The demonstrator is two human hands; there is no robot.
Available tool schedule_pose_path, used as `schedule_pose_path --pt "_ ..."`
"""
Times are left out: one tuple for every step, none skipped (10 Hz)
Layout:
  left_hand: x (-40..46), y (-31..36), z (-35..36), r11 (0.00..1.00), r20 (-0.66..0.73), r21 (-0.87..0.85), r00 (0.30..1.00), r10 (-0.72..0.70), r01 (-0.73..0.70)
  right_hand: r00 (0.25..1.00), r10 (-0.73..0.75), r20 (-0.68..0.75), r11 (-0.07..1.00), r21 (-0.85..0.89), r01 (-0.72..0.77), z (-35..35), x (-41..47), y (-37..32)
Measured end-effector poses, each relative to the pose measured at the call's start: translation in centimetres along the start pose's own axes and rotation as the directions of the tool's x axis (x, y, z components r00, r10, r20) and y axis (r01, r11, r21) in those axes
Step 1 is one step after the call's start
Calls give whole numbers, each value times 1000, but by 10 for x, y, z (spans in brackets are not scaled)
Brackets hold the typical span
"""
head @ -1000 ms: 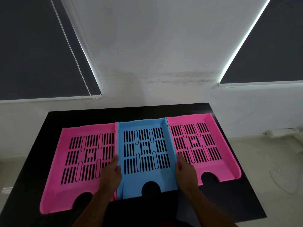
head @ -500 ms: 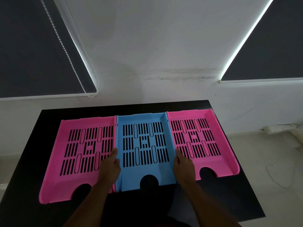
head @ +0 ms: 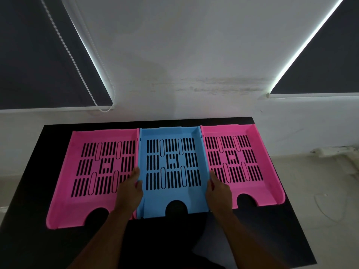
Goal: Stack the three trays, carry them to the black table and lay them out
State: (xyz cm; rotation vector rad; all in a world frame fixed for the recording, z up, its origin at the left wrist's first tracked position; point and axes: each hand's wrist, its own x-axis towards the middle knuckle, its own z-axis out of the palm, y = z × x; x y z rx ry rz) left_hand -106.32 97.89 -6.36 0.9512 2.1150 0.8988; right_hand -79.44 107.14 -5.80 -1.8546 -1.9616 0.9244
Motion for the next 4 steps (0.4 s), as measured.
schedule_pose_path --pt "0 -2 1 1000 9 -1 1000 3 -3 1000 -4 -11 1000 5 4 0 -1 2" --pt "0 -1 -2 999 36 42 999 20 -22 1000 1 -11 999 53 -1 -1 -1 1" --pt "-9 1 -6 992 17 91 996 85 -86 1000 9 -8 990 142 -7 -4 -3 1" --pt "-25 4 -3 956 -20 209 977 213 -204 995 51 -83 971 237 -30 -15 -2 -5"
